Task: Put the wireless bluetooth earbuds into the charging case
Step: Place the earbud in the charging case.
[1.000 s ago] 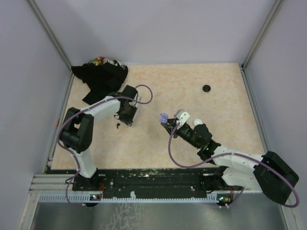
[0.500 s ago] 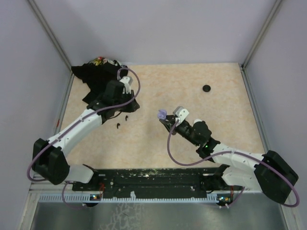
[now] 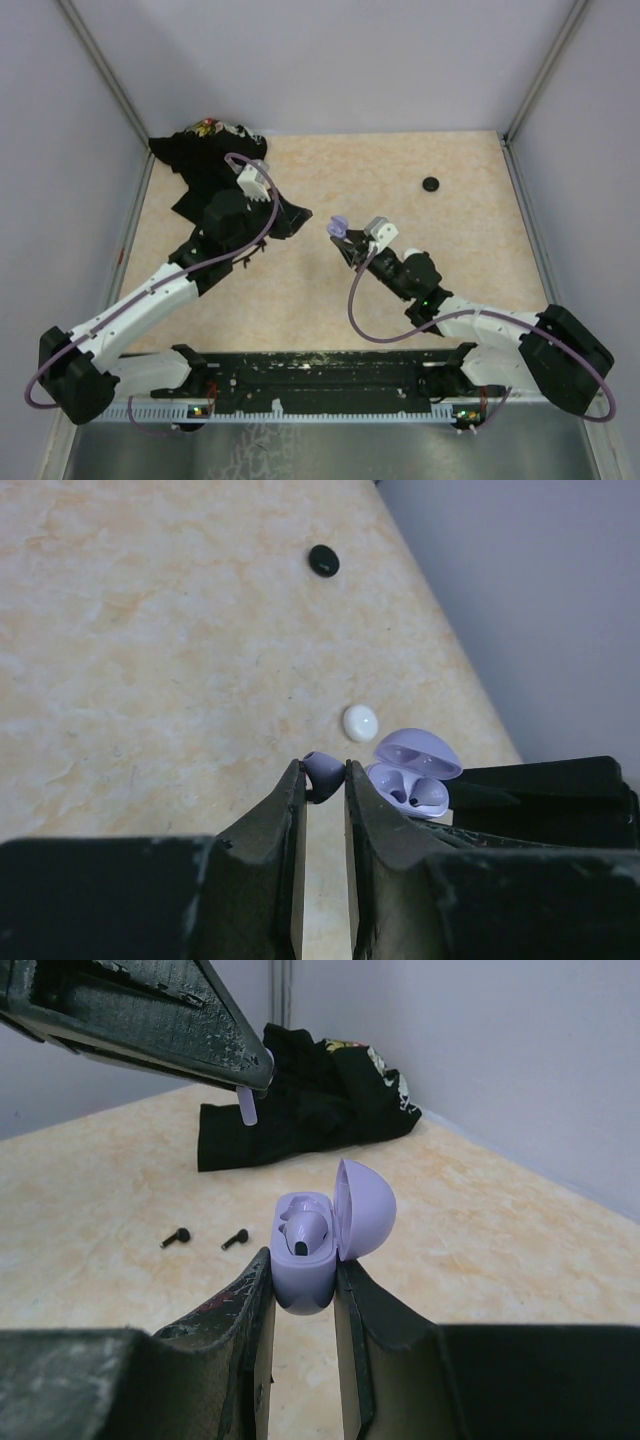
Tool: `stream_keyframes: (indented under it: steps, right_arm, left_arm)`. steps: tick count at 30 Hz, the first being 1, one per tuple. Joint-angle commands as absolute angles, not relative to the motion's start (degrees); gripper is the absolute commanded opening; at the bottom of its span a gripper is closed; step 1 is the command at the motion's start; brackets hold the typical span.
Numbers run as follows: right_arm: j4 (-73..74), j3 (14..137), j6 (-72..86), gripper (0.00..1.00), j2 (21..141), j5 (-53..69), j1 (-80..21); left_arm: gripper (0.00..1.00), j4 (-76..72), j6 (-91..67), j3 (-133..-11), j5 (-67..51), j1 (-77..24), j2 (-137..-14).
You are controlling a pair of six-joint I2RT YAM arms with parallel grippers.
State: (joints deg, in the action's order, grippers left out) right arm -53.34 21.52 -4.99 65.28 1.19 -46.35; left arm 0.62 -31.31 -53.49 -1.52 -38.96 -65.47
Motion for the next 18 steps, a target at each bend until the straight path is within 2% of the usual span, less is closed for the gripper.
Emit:
stream_keyframes:
  steps: [1,18]
  right_arm:
    - [-62.6,22.5,-5.8,0.0,66.1,-0.2,-46.8]
    - [-69.5,20.9,-6.4,0.0,67.2,0.0,-46.8]
  left_arm:
    - [0.22,-7.2,-36.1,-52.2,-0.7,-41.2,-64.5]
    - [0.23,-15.1,-40.0,-51.0,-3.2,-44.6,-65.5]
